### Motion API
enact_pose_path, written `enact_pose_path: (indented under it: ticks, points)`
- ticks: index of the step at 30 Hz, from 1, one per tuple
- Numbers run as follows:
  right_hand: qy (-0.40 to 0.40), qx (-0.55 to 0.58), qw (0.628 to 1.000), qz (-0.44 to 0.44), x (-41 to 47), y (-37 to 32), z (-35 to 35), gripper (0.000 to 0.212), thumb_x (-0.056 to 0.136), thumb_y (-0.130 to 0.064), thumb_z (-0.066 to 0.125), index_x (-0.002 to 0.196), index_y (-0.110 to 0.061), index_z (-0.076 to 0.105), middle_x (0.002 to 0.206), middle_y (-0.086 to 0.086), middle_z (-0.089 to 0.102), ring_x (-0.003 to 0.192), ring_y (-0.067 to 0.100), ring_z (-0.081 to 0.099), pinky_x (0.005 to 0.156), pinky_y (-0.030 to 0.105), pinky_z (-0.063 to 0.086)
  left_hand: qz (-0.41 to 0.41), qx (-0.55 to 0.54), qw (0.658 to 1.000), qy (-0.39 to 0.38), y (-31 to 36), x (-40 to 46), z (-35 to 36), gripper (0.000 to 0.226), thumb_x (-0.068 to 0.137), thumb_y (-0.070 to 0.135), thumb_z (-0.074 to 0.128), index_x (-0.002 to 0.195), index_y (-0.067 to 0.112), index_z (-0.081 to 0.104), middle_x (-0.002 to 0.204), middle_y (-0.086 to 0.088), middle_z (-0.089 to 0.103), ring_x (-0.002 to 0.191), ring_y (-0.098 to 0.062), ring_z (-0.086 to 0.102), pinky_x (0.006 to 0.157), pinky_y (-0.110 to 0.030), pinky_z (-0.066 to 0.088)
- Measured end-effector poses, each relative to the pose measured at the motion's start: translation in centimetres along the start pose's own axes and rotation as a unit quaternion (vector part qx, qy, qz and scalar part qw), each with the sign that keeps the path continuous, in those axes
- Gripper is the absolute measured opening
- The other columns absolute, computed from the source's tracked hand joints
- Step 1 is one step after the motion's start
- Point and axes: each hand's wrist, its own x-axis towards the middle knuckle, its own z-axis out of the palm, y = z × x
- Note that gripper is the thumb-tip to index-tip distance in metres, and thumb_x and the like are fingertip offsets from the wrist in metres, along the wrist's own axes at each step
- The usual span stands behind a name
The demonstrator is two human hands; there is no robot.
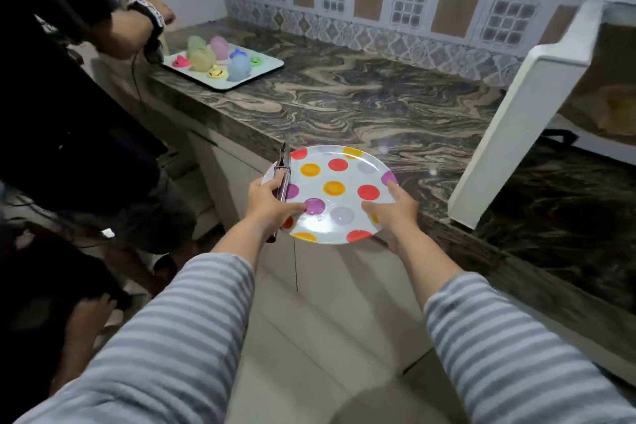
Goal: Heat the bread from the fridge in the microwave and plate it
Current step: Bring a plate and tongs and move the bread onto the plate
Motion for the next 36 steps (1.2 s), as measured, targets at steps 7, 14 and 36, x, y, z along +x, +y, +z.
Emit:
enact_pose_path:
  ticks: [7, 14, 36]
  points:
    - [-0.001, -0.015, 1.000, 0.017, -5.8, 3.5, -2.2, 0.077, 0.073, 0.005, 0.071, 0.140, -0.025, 0.048, 0.117, 0.001, 0.063, 0.107, 0.022, 0.062, 0.095, 0.041, 0.052, -0.005, -0.004, 1.000, 0.006, -2.7, -7.1, 0.1, 0.096, 0.038, 0.049, 0.080, 0.127, 0.018, 0.061, 0.123, -0.010, 0.054, 0.108, -0.024, 0.059, 0.099, -0.042, 0.049]
    - [0.050, 0.012, 0.998, 0.024, -13.7, 7.1, -7.3, 0.076, 0.076, 0.007, 0.067, 0.138, -0.033, 0.048, 0.118, -0.003, 0.062, 0.103, 0.020, 0.062, 0.092, 0.039, 0.053, 0.004, -0.012, 1.000, -0.029, -3.1, -15.8, 2.3, 0.082, 0.051, 0.031, 0.089, 0.126, 0.016, 0.062, 0.126, -0.014, 0.051, 0.111, -0.024, 0.058, 0.102, -0.036, 0.046]
    - [0.244, 0.008, 0.969, -0.025, -19.5, 6.9, -40.6, 0.069, 0.081, 0.000, 0.069, 0.140, -0.026, 0.046, 0.126, 0.004, 0.059, 0.113, 0.025, 0.058, 0.095, 0.044, 0.051, 0.113, -0.066, 0.973, -0.192, 16.0, -29.9, 26.4, 0.083, 0.073, 0.014, 0.083, 0.144, 0.020, 0.041, 0.138, -0.005, 0.028, 0.115, -0.015, 0.044, 0.095, -0.013, 0.030]
